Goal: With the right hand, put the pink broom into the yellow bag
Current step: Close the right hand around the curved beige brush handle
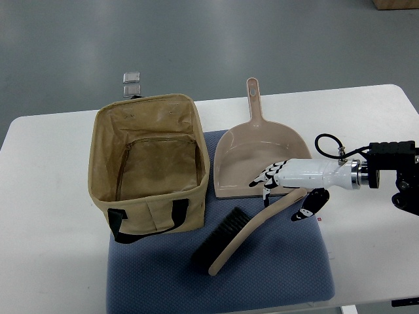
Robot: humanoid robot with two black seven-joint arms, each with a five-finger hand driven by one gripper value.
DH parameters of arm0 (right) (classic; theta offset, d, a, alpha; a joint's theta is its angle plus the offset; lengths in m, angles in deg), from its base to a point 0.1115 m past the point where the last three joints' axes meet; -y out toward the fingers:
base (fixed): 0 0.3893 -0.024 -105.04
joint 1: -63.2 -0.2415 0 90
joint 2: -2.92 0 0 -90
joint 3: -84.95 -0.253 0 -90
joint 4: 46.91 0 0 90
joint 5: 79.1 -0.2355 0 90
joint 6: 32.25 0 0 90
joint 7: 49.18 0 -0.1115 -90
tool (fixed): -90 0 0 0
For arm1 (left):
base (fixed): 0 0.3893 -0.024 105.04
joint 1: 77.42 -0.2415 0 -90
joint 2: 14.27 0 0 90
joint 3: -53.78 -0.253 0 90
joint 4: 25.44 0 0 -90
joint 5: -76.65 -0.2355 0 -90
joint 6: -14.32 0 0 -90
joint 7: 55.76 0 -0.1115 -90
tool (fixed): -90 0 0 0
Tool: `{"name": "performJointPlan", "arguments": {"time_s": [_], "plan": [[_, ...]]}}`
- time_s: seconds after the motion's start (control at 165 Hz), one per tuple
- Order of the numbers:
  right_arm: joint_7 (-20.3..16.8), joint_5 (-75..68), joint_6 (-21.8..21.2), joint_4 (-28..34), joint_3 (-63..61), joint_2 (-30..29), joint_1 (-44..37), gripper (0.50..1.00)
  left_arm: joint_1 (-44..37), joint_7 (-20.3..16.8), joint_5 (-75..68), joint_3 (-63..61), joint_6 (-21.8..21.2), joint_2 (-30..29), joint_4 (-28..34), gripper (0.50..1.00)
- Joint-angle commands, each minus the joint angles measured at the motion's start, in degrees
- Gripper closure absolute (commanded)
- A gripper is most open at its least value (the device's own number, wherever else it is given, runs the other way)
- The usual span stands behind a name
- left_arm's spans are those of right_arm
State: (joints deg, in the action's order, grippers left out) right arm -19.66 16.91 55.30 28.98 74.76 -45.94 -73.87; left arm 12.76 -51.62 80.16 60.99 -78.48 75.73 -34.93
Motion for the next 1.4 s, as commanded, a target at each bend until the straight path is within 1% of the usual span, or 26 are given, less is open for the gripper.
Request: {"name": "performJointPlan", "arguments": {"time_s": [0.0,0.321,0.448,0.569,0.751,0.781,0.793,0.817,0.854,0.908,0.999,1.035,1.18,1.241,1.301,1.332,1.392], "plan": [[-1.74,0.23,0.96,-0.21,-0.18,-0.70,0.31,0.572,0.00,0.00,0.00,0.00,-0.01,0.00,0.00,0.500],[-4.73,1.55,1.22,-1.53,-0.27,-2.90,0.75,0.572,0.00,0.00,0.00,0.00,-0.01,0.00,0.00,0.500],[-6.58,1.90,2.54,-2.59,-0.71,-3.78,1.36,0.574,0.00,0.00,0.00,0.00,-0.01,0.00,0.00,0.500],[-6.58,2.34,2.80,-2.85,-0.71,-4.04,1.80,0.576,0.00,0.00,0.00,0.00,-0.01,0.00,0.00,0.500],[-6.58,2.43,3.15,-2.85,-0.80,-4.22,1.98,0.597,0.00,0.00,0.00,0.00,-0.01,0.00,0.00,0.500],[-6.58,2.43,3.15,-2.85,-0.80,-4.22,1.98,0.605,0.00,0.00,0.00,0.00,-0.01,0.00,0.00,0.500],[-6.58,2.43,3.15,-2.85,-0.80,-4.22,1.98,0.621,0.00,0.00,0.00,0.00,-0.01,0.00,0.00,0.500],[-6.58,2.52,3.15,-2.85,-0.80,-4.22,1.98,0.634,0.00,0.00,0.00,0.00,-0.01,0.00,0.00,0.500],[-6.58,2.60,3.15,-2.85,-0.80,-4.22,2.07,0.640,0.00,0.00,0.00,0.00,-0.01,0.00,0.00,0.500],[-6.58,2.60,3.15,-2.85,-0.80,-4.22,2.07,0.673,0.00,0.00,0.00,0.00,-0.01,0.00,0.00,0.500],[-6.40,2.60,3.07,-2.85,-0.71,-4.22,2.24,0.685,0.00,0.00,0.00,0.00,-0.01,0.00,0.00,0.500],[-6.40,2.69,3.07,-2.85,-0.71,-4.22,2.42,0.697,0.00,0.00,0.00,0.00,-0.01,0.00,0.09,0.500],[-6.23,2.78,3.07,-2.85,-0.71,-4.13,2.77,0.707,0.00,0.00,0.00,0.00,-0.01,0.00,0.00,0.500],[-6.14,2.78,3.15,-2.85,-0.71,-4.13,2.77,0.740,0.00,0.00,0.00,0.00,-0.01,0.00,0.00,0.500],[-6.14,2.78,3.15,-2.85,-0.80,-4.04,2.77,0.756,0.00,0.00,0.00,0.00,-0.01,0.00,0.00,0.500],[-6.05,2.78,3.15,-2.85,-0.80,-4.04,2.77,0.773,0.00,0.00,0.00,0.00,-0.01,0.00,0.00,0.500],[-6.05,2.78,3.15,-2.85,-0.71,-3.95,2.77,0.775,0.00,0.00,0.00,0.00,-0.01,0.00,0.00,0.500]]}}
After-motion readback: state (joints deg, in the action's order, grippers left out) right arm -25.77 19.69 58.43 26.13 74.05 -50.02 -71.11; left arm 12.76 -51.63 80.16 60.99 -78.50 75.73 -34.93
